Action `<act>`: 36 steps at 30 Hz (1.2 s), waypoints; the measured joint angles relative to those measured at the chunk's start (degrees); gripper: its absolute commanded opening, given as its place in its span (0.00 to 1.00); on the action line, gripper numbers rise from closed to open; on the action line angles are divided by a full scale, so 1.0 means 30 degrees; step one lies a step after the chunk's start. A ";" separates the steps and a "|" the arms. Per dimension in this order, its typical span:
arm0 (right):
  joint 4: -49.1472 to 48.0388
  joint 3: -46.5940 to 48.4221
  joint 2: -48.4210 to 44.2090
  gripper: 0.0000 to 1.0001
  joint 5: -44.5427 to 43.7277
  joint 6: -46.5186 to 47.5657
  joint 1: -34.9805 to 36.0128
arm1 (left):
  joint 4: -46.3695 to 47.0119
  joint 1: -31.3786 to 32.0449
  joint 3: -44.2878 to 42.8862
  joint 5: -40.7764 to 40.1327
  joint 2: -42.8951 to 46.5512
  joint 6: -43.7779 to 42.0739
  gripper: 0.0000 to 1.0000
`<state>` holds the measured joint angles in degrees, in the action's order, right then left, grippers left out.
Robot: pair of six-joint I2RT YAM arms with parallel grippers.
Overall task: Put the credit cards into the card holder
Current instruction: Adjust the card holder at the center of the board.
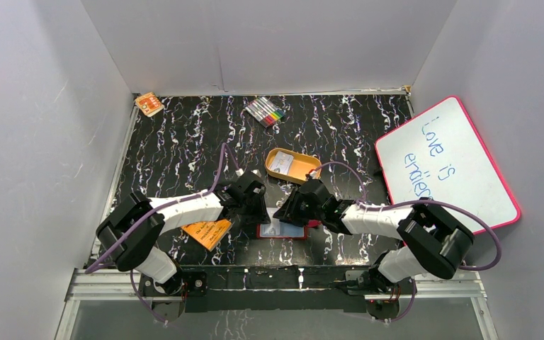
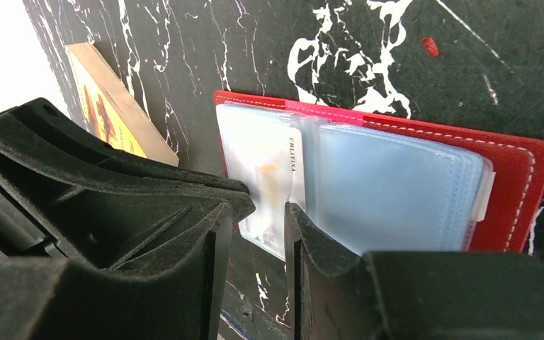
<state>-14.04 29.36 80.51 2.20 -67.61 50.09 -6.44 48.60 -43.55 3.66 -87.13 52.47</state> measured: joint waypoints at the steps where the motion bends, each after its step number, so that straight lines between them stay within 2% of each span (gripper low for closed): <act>1: -0.0036 0.0000 0.0102 0.41 0.0058 -0.0117 -0.0036 | 0.0000 0.0000 0.0022 -0.0066 0.0000 0.0029 0.10; 5: -0.0240 0.0000 0.0219 0.41 0.0073 -0.0423 -0.0087 | 0.0000 0.0007 0.0066 -0.0350 0.0036 0.0095 0.08; 12: 0.0211 -0.0007 0.0357 0.34 0.0138 -0.0372 -0.0182 | 0.0058 0.0073 0.0284 -0.0648 0.0248 0.0233 0.08; 28: 0.0481 -0.0226 0.0918 0.31 0.1450 0.0306 -0.0189 | 0.0000 0.0095 0.0328 -0.0845 0.0335 0.0226 0.07; 31: 0.0991 0.0204 0.1166 0.28 0.1545 0.0670 -0.0189 | -0.0080 0.0095 0.0321 -0.0947 0.0379 0.0219 0.07; 36: 0.2025 0.0911 0.1530 0.19 0.1537 0.1319 -0.0189 | -0.0219 0.0095 0.0321 -0.1086 0.0444 0.0211 0.07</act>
<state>-7.97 32.10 85.10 6.81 -63.66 49.52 -7.09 48.88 -42.59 0.40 -85.80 53.10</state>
